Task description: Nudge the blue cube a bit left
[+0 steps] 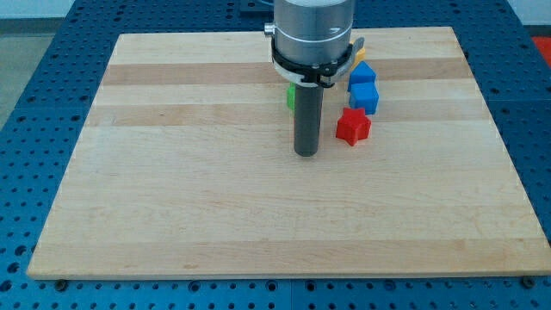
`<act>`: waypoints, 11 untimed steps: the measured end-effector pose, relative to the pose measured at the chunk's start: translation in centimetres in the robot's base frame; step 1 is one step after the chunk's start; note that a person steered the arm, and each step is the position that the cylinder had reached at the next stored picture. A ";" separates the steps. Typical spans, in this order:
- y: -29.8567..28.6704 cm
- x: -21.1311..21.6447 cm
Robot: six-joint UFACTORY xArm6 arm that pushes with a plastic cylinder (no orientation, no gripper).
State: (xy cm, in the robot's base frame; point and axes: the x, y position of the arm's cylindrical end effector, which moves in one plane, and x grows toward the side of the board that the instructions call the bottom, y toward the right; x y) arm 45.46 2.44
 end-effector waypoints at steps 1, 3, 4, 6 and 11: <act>0.0 -0.1; 1.8 6.9; 2.9 7.1; 17.2 11.1; 25.9 10.9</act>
State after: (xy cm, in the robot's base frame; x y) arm 56.35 28.39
